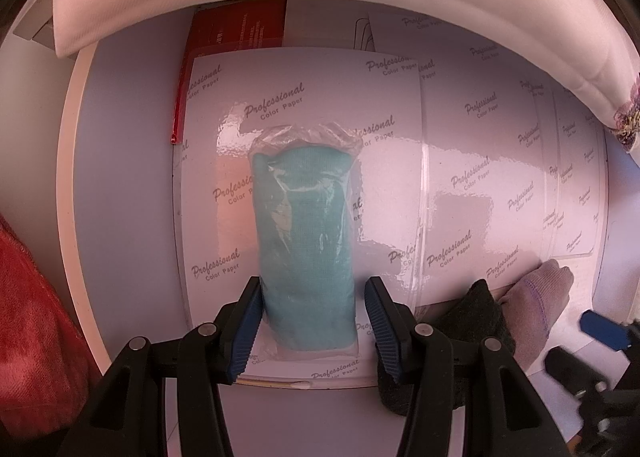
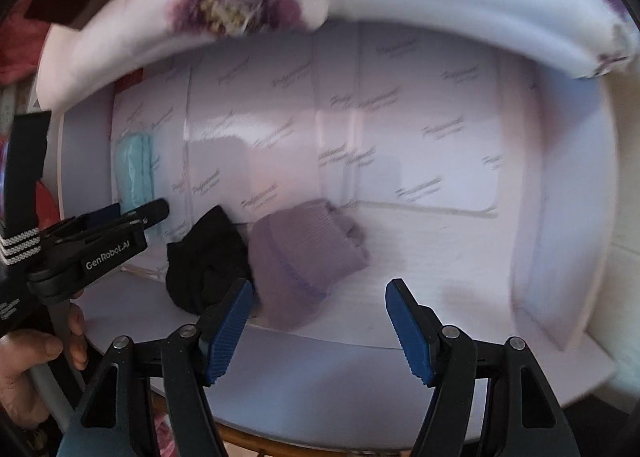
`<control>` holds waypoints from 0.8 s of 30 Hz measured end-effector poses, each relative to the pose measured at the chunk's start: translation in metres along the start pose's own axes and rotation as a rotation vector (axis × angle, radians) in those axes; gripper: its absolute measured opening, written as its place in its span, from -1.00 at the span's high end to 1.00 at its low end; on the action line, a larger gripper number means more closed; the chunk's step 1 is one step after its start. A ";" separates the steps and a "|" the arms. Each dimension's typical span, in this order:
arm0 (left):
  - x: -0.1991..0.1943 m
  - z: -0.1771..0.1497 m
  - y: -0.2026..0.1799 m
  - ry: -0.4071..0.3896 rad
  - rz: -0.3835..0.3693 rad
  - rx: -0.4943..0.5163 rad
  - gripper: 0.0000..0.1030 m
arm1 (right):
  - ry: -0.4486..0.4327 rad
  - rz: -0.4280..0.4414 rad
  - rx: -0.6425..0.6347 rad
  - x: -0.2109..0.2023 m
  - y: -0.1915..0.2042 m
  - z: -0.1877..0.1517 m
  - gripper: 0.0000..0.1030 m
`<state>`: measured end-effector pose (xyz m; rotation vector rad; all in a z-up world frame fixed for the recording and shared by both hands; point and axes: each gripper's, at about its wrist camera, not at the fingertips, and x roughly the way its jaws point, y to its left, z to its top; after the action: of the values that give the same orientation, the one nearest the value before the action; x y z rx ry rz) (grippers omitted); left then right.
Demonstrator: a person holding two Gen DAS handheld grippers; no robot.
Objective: Organize soft objects
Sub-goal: 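Move the right tool down to the lavender sock on the lower shelf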
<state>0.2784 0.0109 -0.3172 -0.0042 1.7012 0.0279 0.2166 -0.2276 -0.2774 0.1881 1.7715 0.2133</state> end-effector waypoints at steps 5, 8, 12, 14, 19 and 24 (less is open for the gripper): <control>-0.001 0.000 0.000 -0.001 0.002 -0.001 -0.01 | 0.023 -0.032 -0.056 0.018 0.010 -0.003 -0.18; -0.003 -0.001 -0.001 -0.007 0.008 0.009 -0.01 | 0.014 -0.053 -0.082 0.022 0.013 -0.004 0.35; -0.006 -0.004 -0.012 -0.022 0.016 0.030 0.16 | 0.004 -0.091 -0.098 0.025 0.016 -0.004 0.37; -0.008 -0.005 -0.016 -0.028 0.031 0.053 0.23 | 0.004 -0.100 -0.095 0.025 0.013 -0.003 0.24; -0.010 -0.006 -0.021 -0.024 0.034 0.077 0.31 | 0.002 -0.117 -0.078 0.028 0.005 0.003 0.05; -0.020 -0.007 -0.022 -0.039 0.022 0.077 0.32 | 0.000 -0.123 -0.081 0.029 0.003 0.005 -0.04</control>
<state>0.2747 -0.0111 -0.2969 0.0713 1.6619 -0.0210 0.2154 -0.2172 -0.3055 0.0206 1.7645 0.1963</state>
